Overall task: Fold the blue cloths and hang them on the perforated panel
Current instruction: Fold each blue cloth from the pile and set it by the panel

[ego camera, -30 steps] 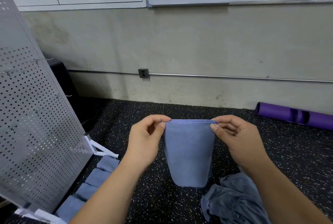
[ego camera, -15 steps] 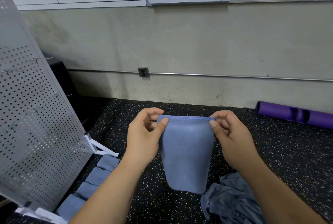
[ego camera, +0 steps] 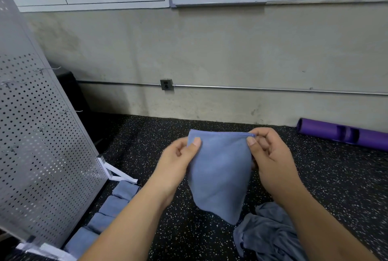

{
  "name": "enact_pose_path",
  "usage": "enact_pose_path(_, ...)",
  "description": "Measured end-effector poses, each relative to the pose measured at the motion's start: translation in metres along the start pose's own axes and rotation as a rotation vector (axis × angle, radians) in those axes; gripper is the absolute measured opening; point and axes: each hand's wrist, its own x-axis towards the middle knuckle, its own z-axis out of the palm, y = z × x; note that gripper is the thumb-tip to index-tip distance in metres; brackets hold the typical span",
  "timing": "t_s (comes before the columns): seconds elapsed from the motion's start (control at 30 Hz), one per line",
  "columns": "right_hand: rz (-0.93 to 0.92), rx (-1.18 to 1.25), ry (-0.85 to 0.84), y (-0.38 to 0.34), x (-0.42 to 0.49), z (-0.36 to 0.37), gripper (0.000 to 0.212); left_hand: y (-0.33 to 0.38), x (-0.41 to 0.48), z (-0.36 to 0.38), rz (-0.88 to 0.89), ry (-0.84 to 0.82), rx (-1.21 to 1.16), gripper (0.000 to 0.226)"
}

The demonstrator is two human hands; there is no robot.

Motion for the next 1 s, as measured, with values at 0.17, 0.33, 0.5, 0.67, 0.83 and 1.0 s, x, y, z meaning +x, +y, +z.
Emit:
enact_pose_path(0.17, 0.059, 0.068, 0.098, 0.003, 0.004, -0.004, 0.006, -0.015, -0.006, 0.004, -0.140, -0.207, 0.145, 0.021)
enact_pose_path(0.33, 0.165, 0.123, 0.196, 0.012, 0.009, -0.012, 0.008, -0.005, -0.006, 0.005, -0.095, -0.190, 0.076, 0.028)
enact_pose_path(0.5, 0.298, 0.141, 0.205, 0.024, 0.013, -0.013, 0.012, -0.003, -0.009, 0.011, -0.098, -0.153, 0.041, 0.027)
enact_pose_path(0.67, 0.288, 0.128, 0.179, 0.022, 0.013, -0.012, 0.013, -0.003, -0.010, 0.013, -0.101, -0.147, 0.007, 0.026)
enact_pose_path(0.83, 0.164, 0.073, 0.049, 0.012, 0.008, -0.011, 0.010, -0.001, -0.012, 0.016, -0.099, -0.167, -0.038, 0.025)
enact_pose_path(1.0, 0.083, 0.015, 0.025, 0.008, 0.004, -0.009, 0.010, -0.002, -0.011, 0.016, -0.039, -0.105, -0.038, 0.023)
